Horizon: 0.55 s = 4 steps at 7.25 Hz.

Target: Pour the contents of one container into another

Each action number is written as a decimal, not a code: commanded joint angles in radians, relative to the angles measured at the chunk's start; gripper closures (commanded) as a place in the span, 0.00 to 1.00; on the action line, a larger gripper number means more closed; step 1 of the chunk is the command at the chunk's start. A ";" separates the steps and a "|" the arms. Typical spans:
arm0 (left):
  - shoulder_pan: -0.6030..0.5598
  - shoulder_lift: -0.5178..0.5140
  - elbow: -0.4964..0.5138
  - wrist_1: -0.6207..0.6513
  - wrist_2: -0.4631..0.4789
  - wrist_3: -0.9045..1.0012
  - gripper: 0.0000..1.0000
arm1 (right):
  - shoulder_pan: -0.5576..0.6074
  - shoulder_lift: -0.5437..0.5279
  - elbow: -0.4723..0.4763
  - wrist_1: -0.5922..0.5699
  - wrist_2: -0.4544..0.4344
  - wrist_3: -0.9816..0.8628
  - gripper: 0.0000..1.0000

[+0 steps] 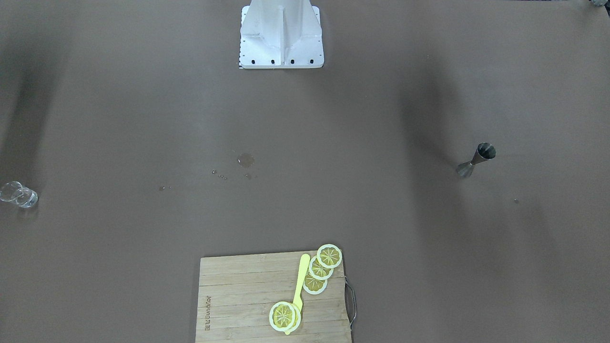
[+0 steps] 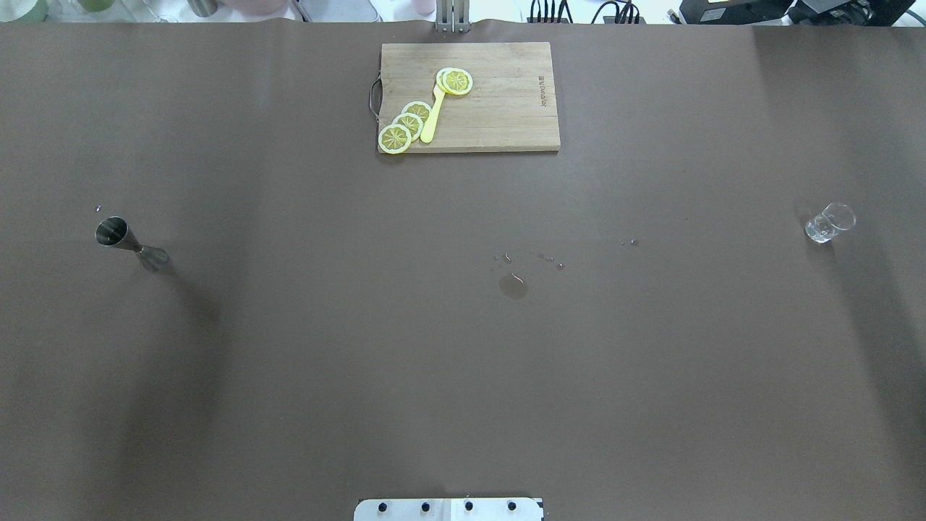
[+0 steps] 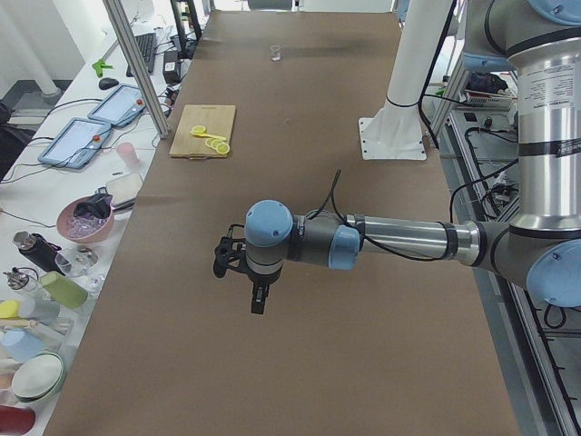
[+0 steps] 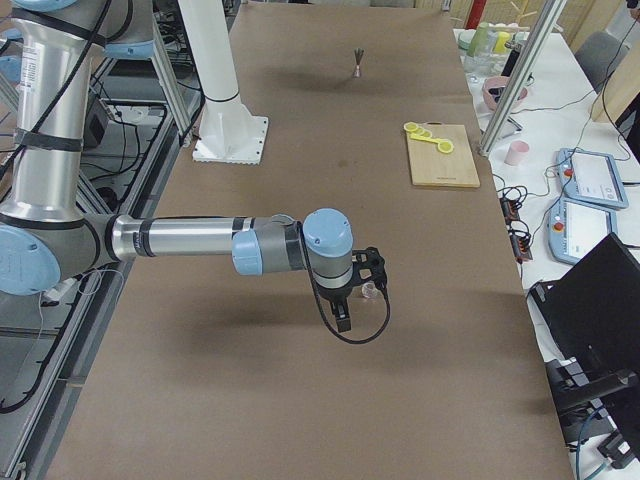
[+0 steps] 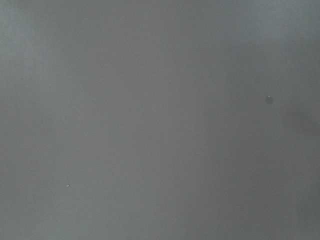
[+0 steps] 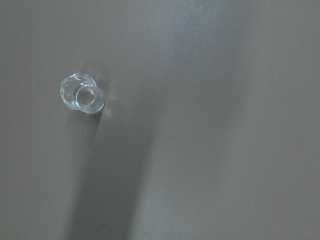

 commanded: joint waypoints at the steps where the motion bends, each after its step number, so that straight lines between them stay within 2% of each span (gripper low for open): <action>1: 0.000 0.001 -0.005 -0.104 -0.001 -0.082 0.02 | -0.001 0.003 -0.017 0.016 0.000 -0.018 0.00; 4: 0.006 0.003 -0.005 -0.261 -0.001 -0.223 0.02 | -0.002 0.005 -0.098 0.168 0.009 -0.018 0.00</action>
